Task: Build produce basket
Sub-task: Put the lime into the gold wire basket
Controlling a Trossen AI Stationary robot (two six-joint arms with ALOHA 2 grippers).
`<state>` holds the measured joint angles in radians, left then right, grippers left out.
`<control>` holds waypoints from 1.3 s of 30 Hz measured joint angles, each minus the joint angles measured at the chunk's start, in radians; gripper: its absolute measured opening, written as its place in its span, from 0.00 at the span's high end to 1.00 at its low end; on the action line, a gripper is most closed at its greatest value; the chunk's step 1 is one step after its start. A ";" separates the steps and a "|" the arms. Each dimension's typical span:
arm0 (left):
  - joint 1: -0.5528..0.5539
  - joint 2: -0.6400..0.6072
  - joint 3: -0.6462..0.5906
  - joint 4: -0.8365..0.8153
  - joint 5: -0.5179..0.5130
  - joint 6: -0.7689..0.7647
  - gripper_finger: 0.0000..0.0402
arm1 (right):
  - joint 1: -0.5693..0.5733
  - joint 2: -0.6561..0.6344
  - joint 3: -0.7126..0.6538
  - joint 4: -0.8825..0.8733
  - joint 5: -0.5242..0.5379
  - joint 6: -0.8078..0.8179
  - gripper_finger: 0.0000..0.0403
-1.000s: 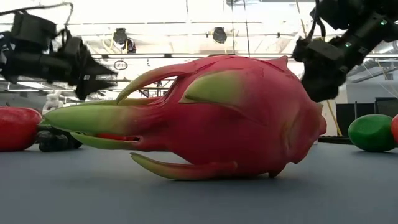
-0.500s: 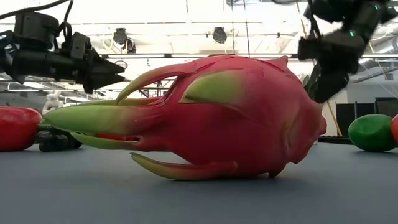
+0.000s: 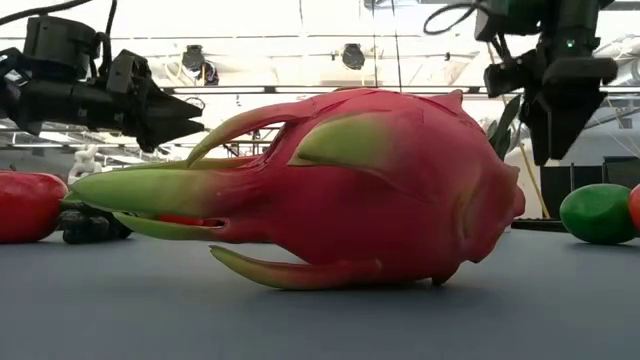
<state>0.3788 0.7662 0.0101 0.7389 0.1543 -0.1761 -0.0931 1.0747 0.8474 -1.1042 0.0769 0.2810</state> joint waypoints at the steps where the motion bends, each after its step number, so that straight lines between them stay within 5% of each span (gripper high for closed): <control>1: -0.013 0.000 0.000 0.004 0.000 -0.004 0.44 | 0.006 0.012 0.000 0.000 0.000 -0.020 0.10; 16: -0.237 0.000 0.000 0.003 -0.004 0.098 0.44 | 0.070 0.089 -0.061 -0.044 -0.104 -0.113 0.10; 24: -0.352 0.000 0.000 -0.080 -0.188 0.164 0.44 | 0.069 0.096 -0.132 -0.004 -0.099 -0.099 0.10; 29: -0.364 0.000 0.000 -0.080 -0.273 0.189 0.44 | 0.068 0.115 -0.131 -0.004 -0.099 -0.088 0.11; 39: -0.364 0.000 0.000 -0.090 -0.287 0.181 0.44 | 0.066 0.265 -0.126 0.002 -0.100 -0.061 0.21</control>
<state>0.0143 0.7658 0.0105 0.6491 -0.1328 0.0045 -0.0269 1.3397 0.7213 -1.1024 -0.0230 0.2200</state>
